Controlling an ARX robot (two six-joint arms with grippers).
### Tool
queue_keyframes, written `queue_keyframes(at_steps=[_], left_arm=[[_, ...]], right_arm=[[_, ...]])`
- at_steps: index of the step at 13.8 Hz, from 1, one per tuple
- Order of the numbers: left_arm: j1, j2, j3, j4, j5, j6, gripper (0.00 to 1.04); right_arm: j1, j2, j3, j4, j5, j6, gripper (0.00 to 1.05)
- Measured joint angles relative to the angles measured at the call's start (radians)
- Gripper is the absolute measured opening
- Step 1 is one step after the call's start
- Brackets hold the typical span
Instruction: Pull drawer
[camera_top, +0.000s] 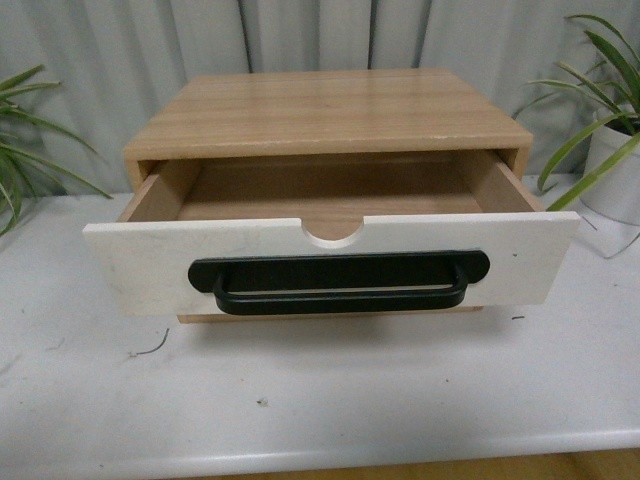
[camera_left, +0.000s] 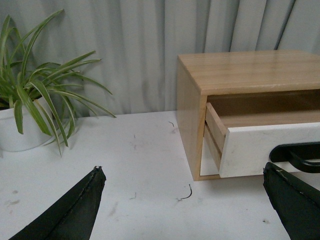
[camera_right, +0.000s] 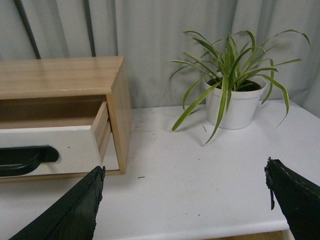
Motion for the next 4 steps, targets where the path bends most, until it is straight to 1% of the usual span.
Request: queue_keyframes(at_steps=[4], left_arm=[[0.0,0.0,0.0,0.0,0.0,0.0,0.98]], right_arm=[[0.0,0.0,0.0,0.0,0.0,0.0,0.98]])
